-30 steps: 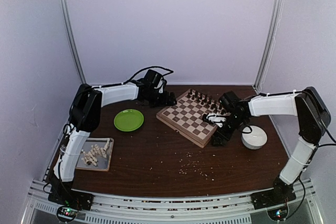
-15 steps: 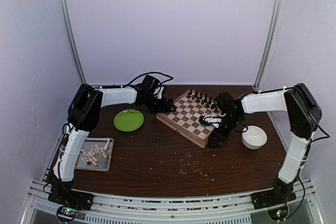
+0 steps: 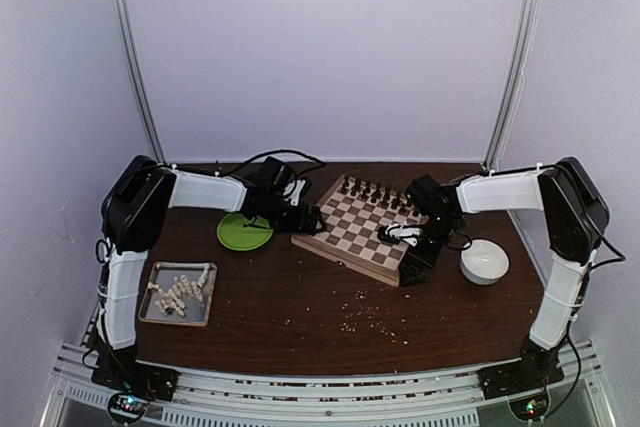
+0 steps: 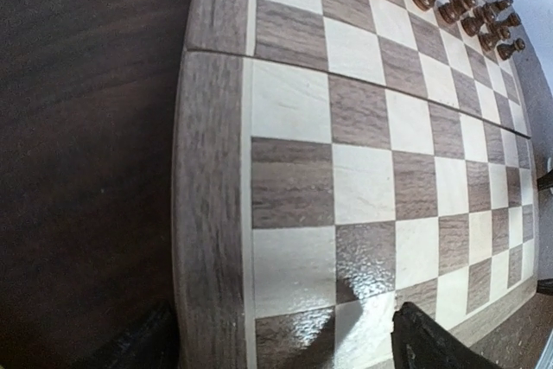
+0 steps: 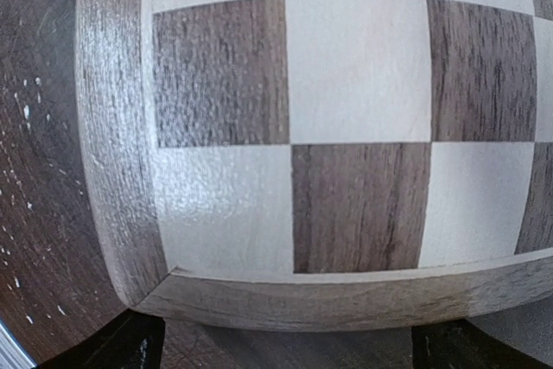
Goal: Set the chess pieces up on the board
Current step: Move the chessboard to the center of the board.
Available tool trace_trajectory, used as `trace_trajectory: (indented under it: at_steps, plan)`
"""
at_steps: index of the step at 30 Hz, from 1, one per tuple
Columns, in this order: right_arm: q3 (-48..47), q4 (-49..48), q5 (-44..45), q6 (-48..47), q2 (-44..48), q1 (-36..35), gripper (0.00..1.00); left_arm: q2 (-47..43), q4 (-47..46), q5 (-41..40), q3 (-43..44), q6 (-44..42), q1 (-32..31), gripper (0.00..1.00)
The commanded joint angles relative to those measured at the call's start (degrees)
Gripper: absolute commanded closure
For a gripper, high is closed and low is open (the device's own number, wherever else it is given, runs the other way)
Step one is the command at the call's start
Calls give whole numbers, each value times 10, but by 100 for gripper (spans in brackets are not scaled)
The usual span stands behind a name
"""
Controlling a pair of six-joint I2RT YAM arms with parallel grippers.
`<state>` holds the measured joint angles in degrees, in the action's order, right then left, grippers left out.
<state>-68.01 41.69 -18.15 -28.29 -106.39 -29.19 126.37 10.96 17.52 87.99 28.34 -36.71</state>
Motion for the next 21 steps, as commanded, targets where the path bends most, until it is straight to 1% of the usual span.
trace_trajectory:
  at_steps: [1, 7, 13, 17, 21]
  plan:
    - [2, 13, -26, -7, 4, -20, 0, -56, -6, 48, -37, -22, -59, 14]
    - [15, 48, -22, -25, 18, -25, 0, -96, 33, 21, -82, -68, -104, 14]
    - [38, 86, 1, -53, 37, -30, 2, -137, 12, 17, -169, -77, -133, 14]
    - [49, 104, 5, -65, 50, -34, 2, -153, 11, -3, -187, -93, -168, 14]
    - [57, 114, 5, -67, 56, -44, 4, -164, 3, -20, -196, -94, -182, 14]
